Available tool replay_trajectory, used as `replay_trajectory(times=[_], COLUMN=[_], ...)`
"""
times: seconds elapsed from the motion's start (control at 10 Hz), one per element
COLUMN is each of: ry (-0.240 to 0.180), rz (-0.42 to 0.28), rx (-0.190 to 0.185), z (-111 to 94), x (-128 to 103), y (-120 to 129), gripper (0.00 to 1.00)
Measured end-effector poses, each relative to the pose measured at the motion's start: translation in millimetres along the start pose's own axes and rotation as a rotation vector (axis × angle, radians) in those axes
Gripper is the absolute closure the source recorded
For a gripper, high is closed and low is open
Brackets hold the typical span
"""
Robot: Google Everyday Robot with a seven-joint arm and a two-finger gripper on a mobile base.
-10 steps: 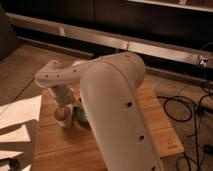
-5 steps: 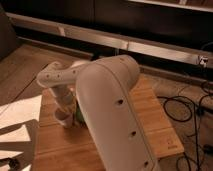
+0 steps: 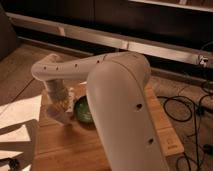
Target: Pick up the ceramic cup
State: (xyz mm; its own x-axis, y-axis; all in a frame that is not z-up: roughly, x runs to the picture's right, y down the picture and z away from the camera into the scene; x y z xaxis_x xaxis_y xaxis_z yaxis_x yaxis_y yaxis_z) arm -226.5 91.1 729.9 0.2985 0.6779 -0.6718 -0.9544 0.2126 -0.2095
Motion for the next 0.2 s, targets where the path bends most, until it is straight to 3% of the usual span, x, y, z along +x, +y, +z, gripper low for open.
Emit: replay_trajectory(times=[0.2], ry=[-0.07], rz=[-0.006], rx=[0.008], z=[-42.7], x=[12.7], y=[1.9], gripper=[1.0])
